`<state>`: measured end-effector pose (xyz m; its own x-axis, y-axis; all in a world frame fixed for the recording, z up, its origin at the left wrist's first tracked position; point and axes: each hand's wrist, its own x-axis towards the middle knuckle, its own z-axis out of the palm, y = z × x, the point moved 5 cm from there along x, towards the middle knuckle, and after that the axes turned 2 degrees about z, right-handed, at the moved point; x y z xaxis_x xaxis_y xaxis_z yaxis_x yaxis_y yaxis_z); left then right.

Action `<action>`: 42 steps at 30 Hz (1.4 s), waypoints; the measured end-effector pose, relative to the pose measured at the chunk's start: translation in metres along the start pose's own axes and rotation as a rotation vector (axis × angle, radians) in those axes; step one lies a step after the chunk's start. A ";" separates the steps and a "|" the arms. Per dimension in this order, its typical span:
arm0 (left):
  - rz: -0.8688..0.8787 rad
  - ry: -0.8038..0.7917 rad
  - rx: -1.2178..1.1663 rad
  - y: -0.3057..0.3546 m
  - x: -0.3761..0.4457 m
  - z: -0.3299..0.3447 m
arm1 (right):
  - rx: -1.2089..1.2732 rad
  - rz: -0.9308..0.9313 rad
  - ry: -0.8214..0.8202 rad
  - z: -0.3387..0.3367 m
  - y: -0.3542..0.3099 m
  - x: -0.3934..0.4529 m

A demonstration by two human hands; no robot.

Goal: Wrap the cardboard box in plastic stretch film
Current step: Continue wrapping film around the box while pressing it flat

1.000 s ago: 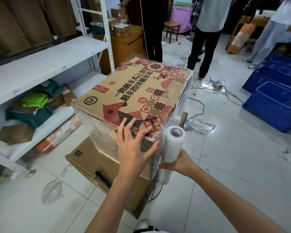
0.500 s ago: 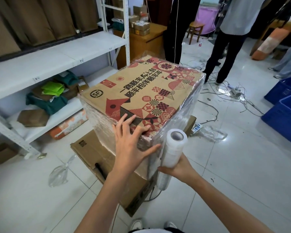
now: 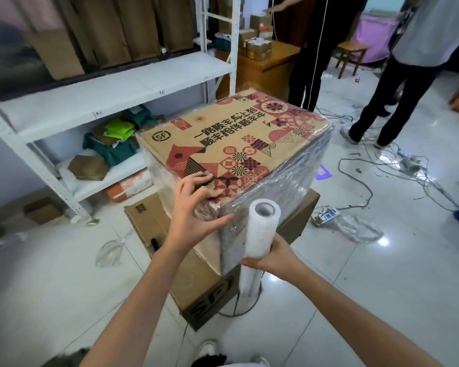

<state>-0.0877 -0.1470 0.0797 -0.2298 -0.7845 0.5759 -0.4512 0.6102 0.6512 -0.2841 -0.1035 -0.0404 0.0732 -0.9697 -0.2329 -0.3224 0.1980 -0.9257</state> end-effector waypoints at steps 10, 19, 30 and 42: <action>-0.054 -0.043 -0.067 -0.008 0.018 -0.015 | 0.041 -0.062 -0.030 0.009 -0.009 0.020; -0.062 -0.100 -0.087 -0.022 0.020 -0.020 | 0.014 -0.099 -0.037 0.009 -0.019 0.032; -0.082 -0.117 -0.118 -0.025 0.013 -0.019 | -0.024 -0.060 -0.069 0.001 -0.005 0.033; -0.146 -0.026 -0.064 -0.016 -0.006 -0.019 | -0.124 -0.076 -0.190 -0.006 0.004 0.028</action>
<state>-0.0631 -0.1496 0.0753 -0.1885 -0.8673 0.4607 -0.4253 0.4949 0.7577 -0.2887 -0.1305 -0.0487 0.2743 -0.9344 -0.2272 -0.4222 0.0953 -0.9015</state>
